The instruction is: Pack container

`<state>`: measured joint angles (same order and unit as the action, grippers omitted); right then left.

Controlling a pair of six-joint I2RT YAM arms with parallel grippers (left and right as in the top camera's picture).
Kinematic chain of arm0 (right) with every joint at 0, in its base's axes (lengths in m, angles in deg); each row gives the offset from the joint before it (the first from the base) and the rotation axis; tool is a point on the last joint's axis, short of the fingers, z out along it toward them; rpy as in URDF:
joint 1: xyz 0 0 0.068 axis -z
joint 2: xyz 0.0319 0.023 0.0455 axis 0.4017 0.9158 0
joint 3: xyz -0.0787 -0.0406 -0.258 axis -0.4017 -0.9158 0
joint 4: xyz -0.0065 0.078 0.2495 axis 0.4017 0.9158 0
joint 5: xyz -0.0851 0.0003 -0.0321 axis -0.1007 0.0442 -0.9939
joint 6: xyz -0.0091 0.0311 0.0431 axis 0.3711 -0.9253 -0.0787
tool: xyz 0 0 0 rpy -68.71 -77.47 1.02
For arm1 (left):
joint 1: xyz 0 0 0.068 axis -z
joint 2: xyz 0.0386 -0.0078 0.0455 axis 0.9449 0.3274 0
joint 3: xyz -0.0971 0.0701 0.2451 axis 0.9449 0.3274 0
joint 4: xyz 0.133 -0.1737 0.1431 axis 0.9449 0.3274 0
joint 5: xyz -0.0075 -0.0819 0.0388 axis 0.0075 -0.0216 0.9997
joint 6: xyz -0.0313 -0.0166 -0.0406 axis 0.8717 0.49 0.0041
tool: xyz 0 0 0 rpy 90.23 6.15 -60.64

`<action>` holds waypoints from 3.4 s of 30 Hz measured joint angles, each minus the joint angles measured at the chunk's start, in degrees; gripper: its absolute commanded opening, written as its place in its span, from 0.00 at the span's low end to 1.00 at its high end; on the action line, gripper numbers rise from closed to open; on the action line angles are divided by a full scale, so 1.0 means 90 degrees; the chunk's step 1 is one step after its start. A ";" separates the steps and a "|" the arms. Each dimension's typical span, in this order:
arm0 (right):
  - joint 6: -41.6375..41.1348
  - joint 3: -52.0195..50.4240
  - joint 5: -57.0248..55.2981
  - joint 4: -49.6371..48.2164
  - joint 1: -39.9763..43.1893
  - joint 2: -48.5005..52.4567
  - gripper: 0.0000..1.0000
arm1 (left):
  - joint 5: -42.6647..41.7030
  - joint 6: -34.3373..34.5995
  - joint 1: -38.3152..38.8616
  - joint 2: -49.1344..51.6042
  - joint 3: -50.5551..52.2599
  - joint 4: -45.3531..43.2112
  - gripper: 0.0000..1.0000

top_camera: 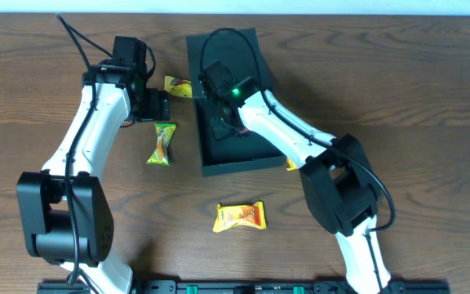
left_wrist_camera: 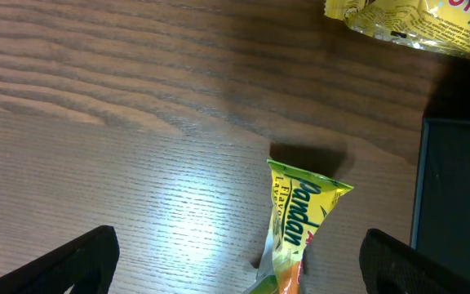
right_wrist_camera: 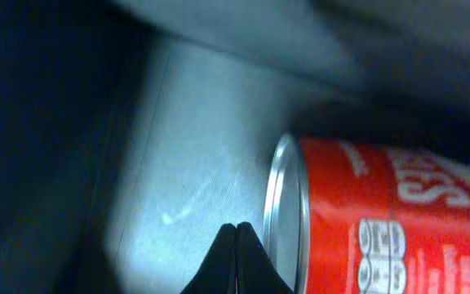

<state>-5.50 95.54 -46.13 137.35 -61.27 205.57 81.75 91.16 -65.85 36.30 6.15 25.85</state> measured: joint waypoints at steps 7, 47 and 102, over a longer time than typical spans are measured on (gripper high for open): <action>0.0000 0.0000 -0.0612 -0.0260 0.0000 0.0000 0.02 | 0.0000 0.0000 0.0000 0.0000 0.0000 0.0002 0.95; -0.0668 0.1064 -0.1421 0.0588 0.1447 0.0000 0.01 | 0.0000 0.0029 0.0000 0.0000 0.0000 0.0000 0.95; -0.1508 0.1552 -0.1758 0.1069 0.1576 0.0000 0.02 | 0.0000 0.0238 0.0000 0.0000 0.0000 -0.0041 0.96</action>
<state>-19.07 109.50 -61.96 146.96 -47.08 205.57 81.75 93.30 -65.85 36.30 6.15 25.48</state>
